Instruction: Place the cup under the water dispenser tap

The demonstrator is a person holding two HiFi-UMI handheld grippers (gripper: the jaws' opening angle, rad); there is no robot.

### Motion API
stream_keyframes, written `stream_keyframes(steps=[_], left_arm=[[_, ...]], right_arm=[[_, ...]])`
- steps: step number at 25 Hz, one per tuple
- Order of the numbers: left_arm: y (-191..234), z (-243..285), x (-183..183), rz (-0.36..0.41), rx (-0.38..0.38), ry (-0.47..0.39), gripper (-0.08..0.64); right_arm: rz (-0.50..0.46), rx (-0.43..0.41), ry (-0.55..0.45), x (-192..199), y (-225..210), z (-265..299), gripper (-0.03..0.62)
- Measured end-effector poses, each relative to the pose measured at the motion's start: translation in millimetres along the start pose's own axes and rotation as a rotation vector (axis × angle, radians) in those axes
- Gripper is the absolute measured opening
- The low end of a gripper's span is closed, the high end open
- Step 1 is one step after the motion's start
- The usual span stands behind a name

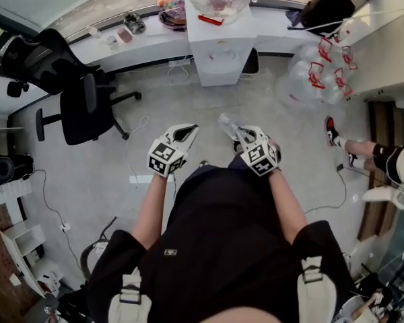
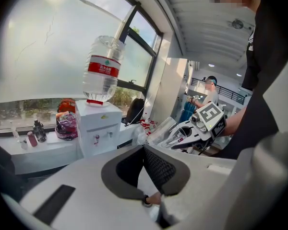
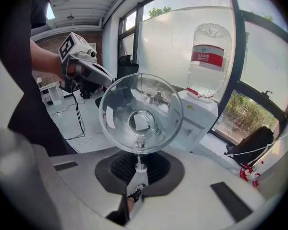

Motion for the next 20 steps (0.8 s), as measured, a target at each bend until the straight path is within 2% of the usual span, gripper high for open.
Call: stream_keyframes(steps=[6, 14, 20], left_arm=[[11, 48, -30, -0.024, 0.003, 0.022, 0.0], [17, 90, -54, -0.035, -0.023, 0.048, 0.0], [24, 105, -58, -0.074, -0.057, 0.049, 0.0]], right_arm=[[0.054, -0.01, -0.021, 9, -57, 14, 0.003], [0.029, -0.057, 0.018, 29, -112, 34, 0.003], [0.023, -0.085, 0.057, 40, -144, 61, 0.003]])
Point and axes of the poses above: the fingertips, and each gripper's own axes: z forward along the fingers, y to its left, x out of its underside, the point moved 9 cm from there along -z, backward along the fingers, and after that the axes turned 8 degrees about -z, right-handed, at the moved point
